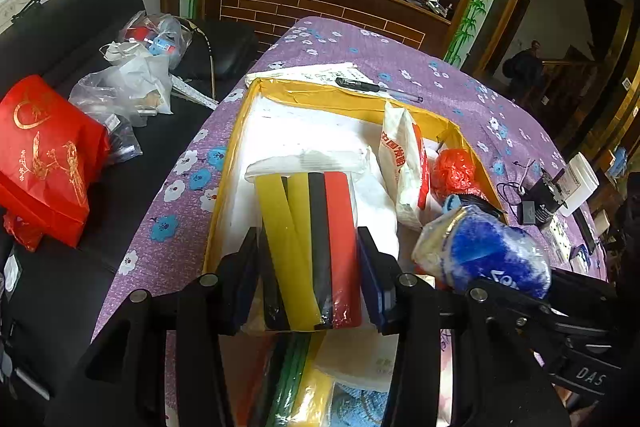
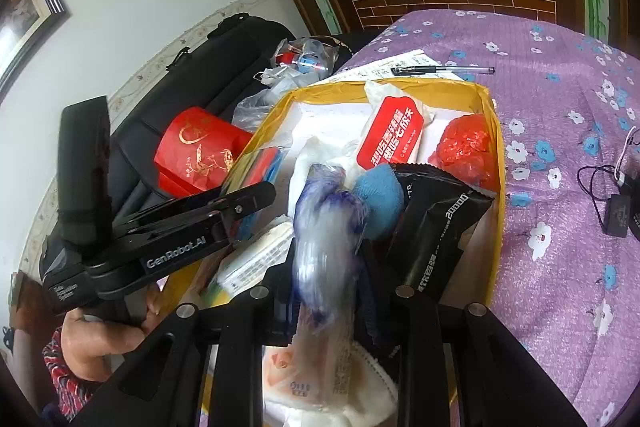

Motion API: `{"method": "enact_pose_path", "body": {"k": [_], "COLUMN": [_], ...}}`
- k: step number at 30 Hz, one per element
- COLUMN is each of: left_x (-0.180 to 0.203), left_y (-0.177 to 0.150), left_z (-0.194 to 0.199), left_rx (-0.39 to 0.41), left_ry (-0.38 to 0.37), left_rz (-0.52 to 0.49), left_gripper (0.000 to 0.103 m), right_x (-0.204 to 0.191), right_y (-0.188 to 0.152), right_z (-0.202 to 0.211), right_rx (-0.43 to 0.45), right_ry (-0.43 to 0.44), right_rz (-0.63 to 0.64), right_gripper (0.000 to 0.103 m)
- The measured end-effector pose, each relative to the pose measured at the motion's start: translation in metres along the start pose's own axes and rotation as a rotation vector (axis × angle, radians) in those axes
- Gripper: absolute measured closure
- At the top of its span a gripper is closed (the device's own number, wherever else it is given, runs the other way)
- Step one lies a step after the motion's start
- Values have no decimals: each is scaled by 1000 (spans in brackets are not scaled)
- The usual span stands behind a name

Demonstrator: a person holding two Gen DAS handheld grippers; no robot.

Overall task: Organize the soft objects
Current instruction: 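Carry both items over the box, lower them in and open both tools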

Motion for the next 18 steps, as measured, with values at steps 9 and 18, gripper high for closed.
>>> {"method": "enact_pose_path", "body": {"k": [9, 18], "left_x": [1, 0], "left_y": [0, -2], "left_z": [-1, 2], "left_rx": [-12, -15], "left_ry": [-3, -2], "left_rz": [3, 4], "left_gripper": [59, 58], "right_x": [0, -2], "right_y": [-2, -5], "right_z": [-3, 5], "right_rx": [-11, -7], "right_ry": [0, 18], "right_rz": [-6, -4], "right_gripper": [72, 64]}}
Point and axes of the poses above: each gripper's, at about its wrist camera, not at the fingertips, and z roughly against the way its jaws point, x to its right, y to its top, the point moved 5 cm from there along -z, roughly the way its jaws point, and after that the axes turned 9 degrees about -z, right-handed, at the moved point
